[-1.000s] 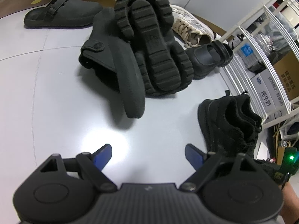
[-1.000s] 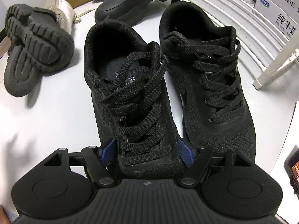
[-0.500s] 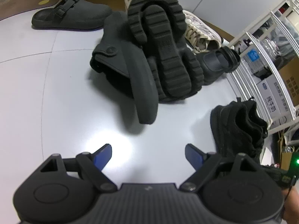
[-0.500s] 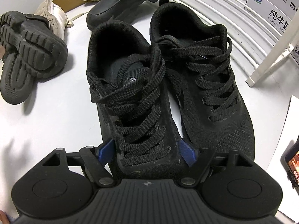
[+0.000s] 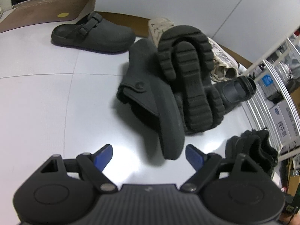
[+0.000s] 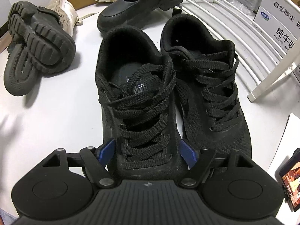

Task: Organize scattered shoes
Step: 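Align the sneaker heel-to-heel with its pair and open the right tool, then reach the left tool to the dark grey clog and close on its strap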

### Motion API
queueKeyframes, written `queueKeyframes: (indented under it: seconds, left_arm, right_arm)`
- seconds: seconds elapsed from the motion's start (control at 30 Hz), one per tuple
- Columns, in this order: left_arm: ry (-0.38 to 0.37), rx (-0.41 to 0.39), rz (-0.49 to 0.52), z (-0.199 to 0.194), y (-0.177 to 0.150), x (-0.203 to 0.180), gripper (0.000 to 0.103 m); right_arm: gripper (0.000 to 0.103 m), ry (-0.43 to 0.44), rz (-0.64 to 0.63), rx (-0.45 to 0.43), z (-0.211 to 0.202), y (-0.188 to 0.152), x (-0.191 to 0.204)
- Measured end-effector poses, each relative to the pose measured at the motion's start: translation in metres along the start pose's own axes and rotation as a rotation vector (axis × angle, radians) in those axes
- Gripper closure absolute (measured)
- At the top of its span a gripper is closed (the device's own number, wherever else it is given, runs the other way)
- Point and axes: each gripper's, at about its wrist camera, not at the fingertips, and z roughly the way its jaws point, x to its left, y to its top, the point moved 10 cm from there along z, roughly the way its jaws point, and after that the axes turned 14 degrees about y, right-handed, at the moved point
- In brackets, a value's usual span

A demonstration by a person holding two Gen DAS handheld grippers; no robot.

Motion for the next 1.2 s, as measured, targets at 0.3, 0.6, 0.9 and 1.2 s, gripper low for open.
queueKeyframes:
  seconds: [0.3,0.6,0.9,1.2]
  left_arm:
    - [0.023,-0.027,-0.002,0.003,0.013,0.01,0.017]
    - [0.056,-0.075,-0.052,0.018,0.038,0.028,0.018]
    - [0.037,-0.122,-0.061,0.032,0.055,0.029,0.022]
    - [0.013,-0.088,-0.069,0.057,0.052,0.039,0.038]
  right_arm:
    - [0.028,0.004,0.043,-0.004,0.005,0.002,-0.008]
    - [0.022,0.006,0.033,-0.01,-0.002,0.002,-0.001]
    - [0.022,0.013,-0.056,-0.016,-0.021,-0.007,0.024]
    - [0.022,0.041,-0.106,0.004,-0.019,-0.009,0.047]
